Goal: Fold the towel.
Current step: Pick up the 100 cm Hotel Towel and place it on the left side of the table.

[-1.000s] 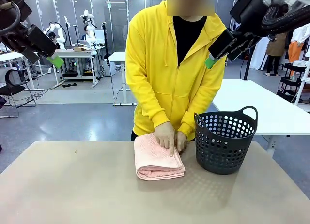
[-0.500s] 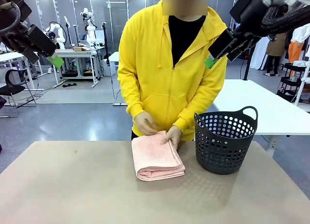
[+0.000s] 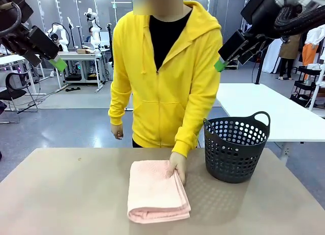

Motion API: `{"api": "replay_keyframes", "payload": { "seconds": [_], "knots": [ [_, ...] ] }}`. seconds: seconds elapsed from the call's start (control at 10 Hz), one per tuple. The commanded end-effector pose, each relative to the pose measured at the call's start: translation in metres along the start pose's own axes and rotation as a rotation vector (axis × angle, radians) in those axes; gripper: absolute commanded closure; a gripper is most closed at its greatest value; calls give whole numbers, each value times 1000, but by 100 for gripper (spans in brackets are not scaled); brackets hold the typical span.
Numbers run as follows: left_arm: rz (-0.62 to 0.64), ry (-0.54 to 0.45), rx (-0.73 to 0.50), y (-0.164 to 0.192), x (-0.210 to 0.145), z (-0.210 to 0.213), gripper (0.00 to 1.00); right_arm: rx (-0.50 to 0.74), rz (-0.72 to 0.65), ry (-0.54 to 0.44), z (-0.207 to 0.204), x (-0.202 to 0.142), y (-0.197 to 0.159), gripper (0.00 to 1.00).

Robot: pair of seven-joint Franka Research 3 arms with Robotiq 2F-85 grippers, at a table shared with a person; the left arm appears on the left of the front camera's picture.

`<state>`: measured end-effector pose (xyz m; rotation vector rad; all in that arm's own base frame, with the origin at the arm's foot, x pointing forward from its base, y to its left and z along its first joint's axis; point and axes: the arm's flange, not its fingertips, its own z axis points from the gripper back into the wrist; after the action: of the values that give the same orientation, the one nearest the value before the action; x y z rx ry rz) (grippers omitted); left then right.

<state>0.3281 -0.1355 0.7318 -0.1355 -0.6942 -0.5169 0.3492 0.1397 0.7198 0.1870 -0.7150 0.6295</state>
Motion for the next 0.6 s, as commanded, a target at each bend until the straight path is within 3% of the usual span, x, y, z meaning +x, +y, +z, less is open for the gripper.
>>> {"api": "replay_keyframes", "payload": {
  "seconds": [0.0,0.5],
  "knots": [
    [8,10,1,0,3,3,0,0,-3,9,2,2,-2,0],
    [8,10,1,0,3,3,0,0,-3,9,2,2,-2,0]
  ]
}}
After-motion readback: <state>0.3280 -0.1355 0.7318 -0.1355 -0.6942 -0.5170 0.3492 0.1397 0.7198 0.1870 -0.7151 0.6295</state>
